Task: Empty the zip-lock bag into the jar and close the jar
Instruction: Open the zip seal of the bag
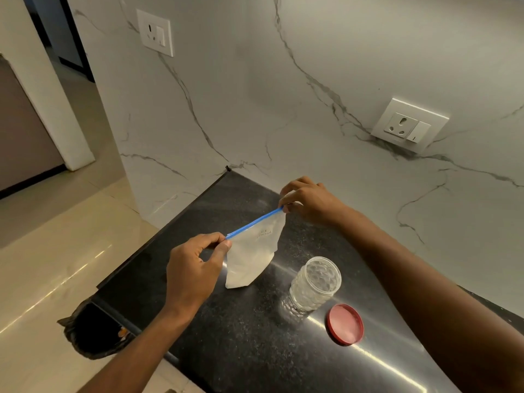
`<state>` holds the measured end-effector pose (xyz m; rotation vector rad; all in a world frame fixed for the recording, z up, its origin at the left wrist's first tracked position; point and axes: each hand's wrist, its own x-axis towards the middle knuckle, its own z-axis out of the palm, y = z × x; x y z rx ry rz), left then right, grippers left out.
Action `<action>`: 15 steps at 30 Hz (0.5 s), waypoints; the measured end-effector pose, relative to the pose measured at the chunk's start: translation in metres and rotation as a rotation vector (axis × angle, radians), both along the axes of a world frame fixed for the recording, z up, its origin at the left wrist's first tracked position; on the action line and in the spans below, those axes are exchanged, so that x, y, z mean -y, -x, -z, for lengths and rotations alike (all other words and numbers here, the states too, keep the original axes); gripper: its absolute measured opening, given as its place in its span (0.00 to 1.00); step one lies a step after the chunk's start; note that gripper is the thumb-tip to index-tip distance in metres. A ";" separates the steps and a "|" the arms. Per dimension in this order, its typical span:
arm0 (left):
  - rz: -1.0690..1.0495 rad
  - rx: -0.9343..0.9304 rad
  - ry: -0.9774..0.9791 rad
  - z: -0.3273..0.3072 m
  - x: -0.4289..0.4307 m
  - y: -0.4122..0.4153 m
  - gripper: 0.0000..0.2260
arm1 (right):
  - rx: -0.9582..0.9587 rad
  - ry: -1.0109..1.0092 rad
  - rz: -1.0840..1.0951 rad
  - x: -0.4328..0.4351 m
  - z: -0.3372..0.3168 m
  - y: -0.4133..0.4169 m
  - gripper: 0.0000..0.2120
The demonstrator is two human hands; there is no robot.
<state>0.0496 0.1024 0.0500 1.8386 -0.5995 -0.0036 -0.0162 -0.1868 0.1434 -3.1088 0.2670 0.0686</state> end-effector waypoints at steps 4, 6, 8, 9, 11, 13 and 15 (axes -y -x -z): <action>0.127 -0.088 -0.009 -0.009 -0.003 -0.011 0.07 | 0.139 -0.098 0.092 -0.011 -0.001 0.007 0.15; 0.203 -0.216 0.011 -0.020 0.000 -0.027 0.15 | 0.451 -0.399 0.296 -0.029 0.004 0.015 0.12; 0.232 -0.363 0.014 -0.034 0.013 -0.047 0.15 | 0.603 -0.826 0.510 -0.053 0.015 0.020 0.10; 0.249 -0.428 -0.005 -0.040 0.023 -0.058 0.14 | 0.594 -1.023 0.589 -0.067 0.021 0.019 0.11; 0.298 -0.481 -0.103 -0.050 0.046 -0.073 0.11 | 0.553 -1.282 0.715 -0.091 0.033 0.014 0.13; 0.379 -0.496 -0.232 -0.054 0.066 -0.079 0.10 | 0.572 -1.422 0.826 -0.106 0.040 0.006 0.15; 0.443 -0.500 -0.316 -0.055 0.078 -0.080 0.09 | 0.609 -1.515 0.876 -0.113 0.044 -0.001 0.15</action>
